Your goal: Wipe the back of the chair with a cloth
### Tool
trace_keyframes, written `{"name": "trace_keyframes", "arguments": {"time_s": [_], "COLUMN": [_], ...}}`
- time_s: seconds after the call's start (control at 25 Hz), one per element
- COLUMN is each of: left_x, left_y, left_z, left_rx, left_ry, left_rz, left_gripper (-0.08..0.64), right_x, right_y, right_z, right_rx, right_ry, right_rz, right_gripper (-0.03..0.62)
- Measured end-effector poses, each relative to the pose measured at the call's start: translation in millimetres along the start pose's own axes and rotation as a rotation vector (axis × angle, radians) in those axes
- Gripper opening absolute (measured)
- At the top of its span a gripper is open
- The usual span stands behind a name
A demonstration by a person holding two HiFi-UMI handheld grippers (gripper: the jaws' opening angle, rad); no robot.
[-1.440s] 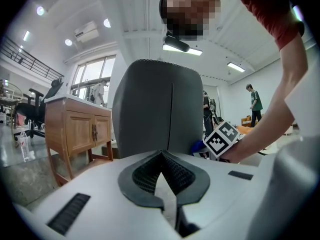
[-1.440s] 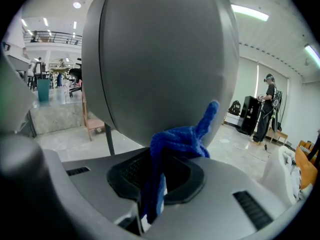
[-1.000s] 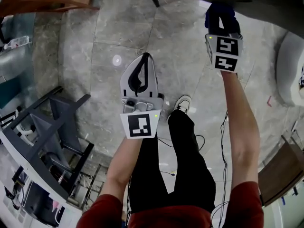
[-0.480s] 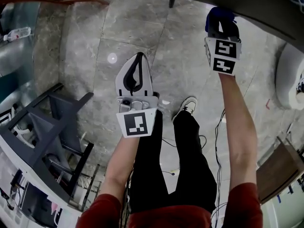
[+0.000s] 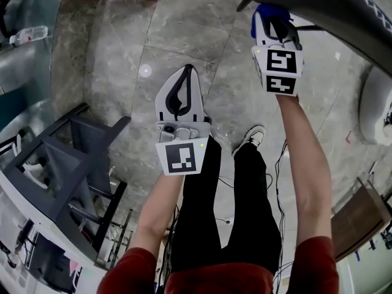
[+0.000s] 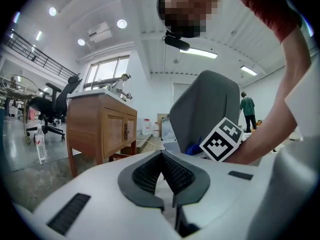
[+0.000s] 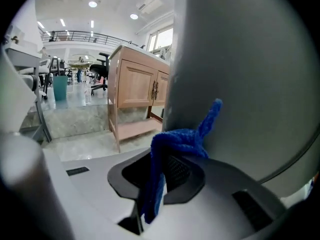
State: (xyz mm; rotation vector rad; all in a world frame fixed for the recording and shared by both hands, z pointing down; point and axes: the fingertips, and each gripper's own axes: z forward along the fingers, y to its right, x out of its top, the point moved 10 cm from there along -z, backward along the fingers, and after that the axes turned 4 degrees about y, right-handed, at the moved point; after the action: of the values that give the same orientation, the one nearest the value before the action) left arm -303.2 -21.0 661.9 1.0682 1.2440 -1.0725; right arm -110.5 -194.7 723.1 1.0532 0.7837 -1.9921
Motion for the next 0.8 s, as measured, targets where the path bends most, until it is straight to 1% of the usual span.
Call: {"name": "trace_keyframes", "arguments": {"time_s": [0.08,0.2,0.36,0.44,0.64,0.8], "left_x": [1,2,8,13,21,28], "left_y": [-10,-21,-22,-17,6,31], "left_z": [0,0,5,8,14,17], "left_rx": [-0.003,-0.010,-0.023,-0.033,-0.080,-0.105], "left_ry": [0.001,-0.004,-0.005,0.000,0.011,0.001], "left_rz": [-0.001,0.004,0.008,0.009,0.032,0.035], "left_gripper": [0.013,0.014,0.012,0.012,0.013,0.012], "right_x": [2,3,4,3,-1,-9], "right_y": [-4,-4,-5,-4,4,20], "right_z": [2,2,-3,-10,-41,-74], "right_rx": [-0.014,-0.039,-0.031,-0.034,-0.065,-0.087], "right_ry": [-0.006,-0.015,-0.037,-0.035,0.008,0.043], "right_rz": [0.018,0.021,0.034,0.055,0.155,0.186], "right_gripper": [0.055,0.055,0.055,0.055,0.055,0.055]}}
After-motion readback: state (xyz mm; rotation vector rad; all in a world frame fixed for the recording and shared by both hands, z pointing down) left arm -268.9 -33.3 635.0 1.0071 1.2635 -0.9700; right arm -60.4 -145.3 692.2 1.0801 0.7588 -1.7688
